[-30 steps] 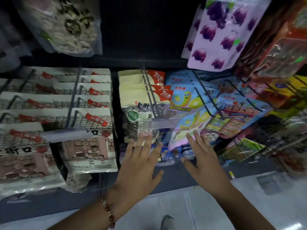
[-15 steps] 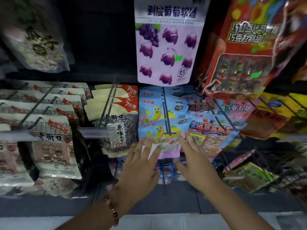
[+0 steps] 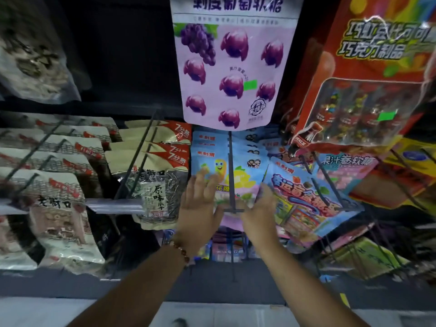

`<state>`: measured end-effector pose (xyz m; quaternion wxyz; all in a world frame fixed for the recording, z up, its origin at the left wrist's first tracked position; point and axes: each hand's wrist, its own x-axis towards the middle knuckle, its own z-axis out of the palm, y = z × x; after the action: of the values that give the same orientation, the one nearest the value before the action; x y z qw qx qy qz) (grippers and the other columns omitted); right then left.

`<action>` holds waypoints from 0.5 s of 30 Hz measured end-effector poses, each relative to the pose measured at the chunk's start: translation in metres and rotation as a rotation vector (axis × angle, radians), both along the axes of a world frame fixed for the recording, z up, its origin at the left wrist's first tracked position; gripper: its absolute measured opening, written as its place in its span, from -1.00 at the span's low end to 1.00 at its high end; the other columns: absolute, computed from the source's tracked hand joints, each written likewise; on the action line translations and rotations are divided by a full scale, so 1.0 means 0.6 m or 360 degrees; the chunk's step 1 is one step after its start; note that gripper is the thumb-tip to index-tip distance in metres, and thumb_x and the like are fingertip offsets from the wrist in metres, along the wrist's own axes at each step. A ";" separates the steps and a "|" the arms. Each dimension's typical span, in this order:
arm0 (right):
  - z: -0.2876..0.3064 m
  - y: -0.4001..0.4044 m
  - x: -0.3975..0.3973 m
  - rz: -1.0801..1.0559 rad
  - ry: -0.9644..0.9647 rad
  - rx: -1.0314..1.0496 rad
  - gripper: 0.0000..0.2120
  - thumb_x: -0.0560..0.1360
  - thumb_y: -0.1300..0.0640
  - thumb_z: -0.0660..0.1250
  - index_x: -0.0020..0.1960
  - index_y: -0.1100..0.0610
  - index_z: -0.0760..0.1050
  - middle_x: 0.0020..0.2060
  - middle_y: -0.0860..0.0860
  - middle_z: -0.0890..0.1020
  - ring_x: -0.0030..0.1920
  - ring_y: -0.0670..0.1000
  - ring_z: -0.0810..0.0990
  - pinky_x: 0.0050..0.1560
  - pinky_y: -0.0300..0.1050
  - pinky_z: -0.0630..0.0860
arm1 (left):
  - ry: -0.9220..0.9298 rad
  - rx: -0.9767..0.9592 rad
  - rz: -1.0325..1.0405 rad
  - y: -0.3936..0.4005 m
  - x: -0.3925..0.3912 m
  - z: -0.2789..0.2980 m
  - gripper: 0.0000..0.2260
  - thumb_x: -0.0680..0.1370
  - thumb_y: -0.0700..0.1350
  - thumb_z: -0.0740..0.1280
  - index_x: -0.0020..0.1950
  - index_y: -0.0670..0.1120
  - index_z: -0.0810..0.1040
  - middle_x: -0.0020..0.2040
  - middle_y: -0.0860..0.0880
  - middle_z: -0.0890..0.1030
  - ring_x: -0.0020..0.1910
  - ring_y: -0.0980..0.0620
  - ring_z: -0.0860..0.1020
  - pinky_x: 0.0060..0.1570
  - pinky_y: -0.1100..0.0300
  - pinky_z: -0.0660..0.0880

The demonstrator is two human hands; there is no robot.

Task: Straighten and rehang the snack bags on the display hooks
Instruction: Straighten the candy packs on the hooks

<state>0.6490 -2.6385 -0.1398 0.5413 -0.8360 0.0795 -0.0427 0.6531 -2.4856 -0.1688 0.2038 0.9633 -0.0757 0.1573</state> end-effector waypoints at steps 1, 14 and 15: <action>0.000 0.002 0.010 -0.0102 0.0062 0.0202 -0.24 0.35 -0.08 0.38 0.46 0.15 0.23 0.33 0.02 0.37 0.24 -0.01 0.44 0.05 -0.18 0.44 | -0.0070 -0.0214 0.0054 -0.002 0.002 -0.003 -0.29 0.48 0.00 0.36 0.54 0.03 0.07 0.44 -0.13 0.24 0.33 -0.15 0.36 0.25 -0.03 0.42; 0.004 0.003 0.105 -0.0136 0.0474 0.0573 -0.35 0.58 -0.24 0.19 0.51 0.12 0.19 0.17 0.16 0.58 0.07 0.12 0.60 -0.07 -0.11 0.54 | 0.0488 -0.2010 -0.0060 0.013 0.080 0.008 -0.38 0.47 -0.21 0.44 0.47 -0.15 0.25 0.29 -0.13 0.54 0.24 -0.02 0.56 0.23 0.02 0.51; 0.002 0.009 0.101 -0.0135 0.0476 0.0577 -0.36 0.58 -0.22 0.20 0.52 0.10 0.18 0.26 0.15 0.54 0.17 0.13 0.56 -0.08 -0.23 0.55 | 0.0485 -0.2015 -0.0076 0.014 0.078 0.003 -0.42 0.50 -0.23 0.45 0.45 -0.17 0.28 0.29 -0.17 0.55 0.25 -0.08 0.56 0.25 -0.06 0.50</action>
<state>0.7096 -2.6331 -0.1388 0.6625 -0.7181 0.2001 0.0737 0.6997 -2.4775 -0.1670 0.7439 0.6665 0.0400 0.0287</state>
